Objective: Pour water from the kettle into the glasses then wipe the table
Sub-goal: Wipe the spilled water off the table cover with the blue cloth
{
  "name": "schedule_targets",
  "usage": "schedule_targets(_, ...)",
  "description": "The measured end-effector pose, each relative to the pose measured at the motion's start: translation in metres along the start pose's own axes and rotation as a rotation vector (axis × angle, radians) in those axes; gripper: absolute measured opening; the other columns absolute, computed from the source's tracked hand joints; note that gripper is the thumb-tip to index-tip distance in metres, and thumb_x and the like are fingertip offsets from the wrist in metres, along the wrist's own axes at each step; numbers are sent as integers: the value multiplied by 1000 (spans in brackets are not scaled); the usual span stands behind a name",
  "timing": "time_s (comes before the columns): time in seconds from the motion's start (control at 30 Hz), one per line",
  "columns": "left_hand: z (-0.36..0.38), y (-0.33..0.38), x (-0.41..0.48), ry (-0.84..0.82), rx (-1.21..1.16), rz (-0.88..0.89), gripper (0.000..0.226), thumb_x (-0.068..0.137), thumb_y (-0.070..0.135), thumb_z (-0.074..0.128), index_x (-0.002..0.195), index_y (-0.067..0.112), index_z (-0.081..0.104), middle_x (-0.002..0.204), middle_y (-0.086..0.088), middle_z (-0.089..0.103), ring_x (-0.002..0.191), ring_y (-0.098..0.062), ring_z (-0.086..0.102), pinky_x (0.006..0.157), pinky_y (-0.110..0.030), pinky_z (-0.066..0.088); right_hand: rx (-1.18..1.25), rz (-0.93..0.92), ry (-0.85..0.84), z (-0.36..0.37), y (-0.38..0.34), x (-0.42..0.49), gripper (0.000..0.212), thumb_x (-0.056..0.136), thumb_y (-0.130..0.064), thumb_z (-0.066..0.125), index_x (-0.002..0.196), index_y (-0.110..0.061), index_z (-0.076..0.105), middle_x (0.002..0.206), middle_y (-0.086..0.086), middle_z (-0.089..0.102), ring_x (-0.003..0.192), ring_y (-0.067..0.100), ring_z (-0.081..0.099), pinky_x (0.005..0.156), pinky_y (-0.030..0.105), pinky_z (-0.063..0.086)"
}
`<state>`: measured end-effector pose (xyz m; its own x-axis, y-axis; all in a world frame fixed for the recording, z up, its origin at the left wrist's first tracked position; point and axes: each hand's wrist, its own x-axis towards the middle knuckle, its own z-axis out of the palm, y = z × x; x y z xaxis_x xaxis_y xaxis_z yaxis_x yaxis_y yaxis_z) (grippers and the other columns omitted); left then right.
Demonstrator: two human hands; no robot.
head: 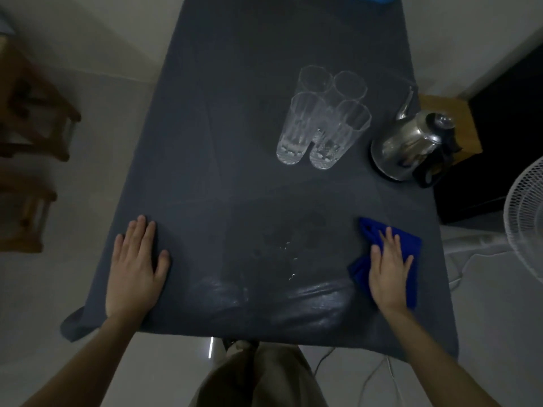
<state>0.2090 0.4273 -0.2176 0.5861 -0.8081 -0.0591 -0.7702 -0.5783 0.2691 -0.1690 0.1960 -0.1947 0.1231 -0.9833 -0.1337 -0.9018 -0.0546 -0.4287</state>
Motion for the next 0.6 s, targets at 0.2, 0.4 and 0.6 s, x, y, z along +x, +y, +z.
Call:
schedule_targets(0.2,-2,0,1,-5,0,1,63,97,42,31,151,10,24,160,-8,19,149,-19,9,122,-34,-1,41,-57,-24,46,-74,33,47,104,-34,26,147,-19,37,162,0,17,150,20,5,116,58,-8)
schedule_targets(0.4,-2,0,-1,-18,-3,-10,63,97,42,30,151,12,23,161,-6,17,149,-18,9,122,-36,1,22,-375,-117,89,-151,-7,56,99,-44,21,140,-17,48,157,-1,32,148,21,19,118,57,3)
schedule_targets(0.6,-1,2,-1,-18,-2,-25,62,97,43,30,152,15,21,162,-3,14,150,-16,7,123,-36,1,8,-766,-222,106,-150,-70,48,102,-40,27,131,-17,58,145,-6,50,142,16,34,118,48,17)
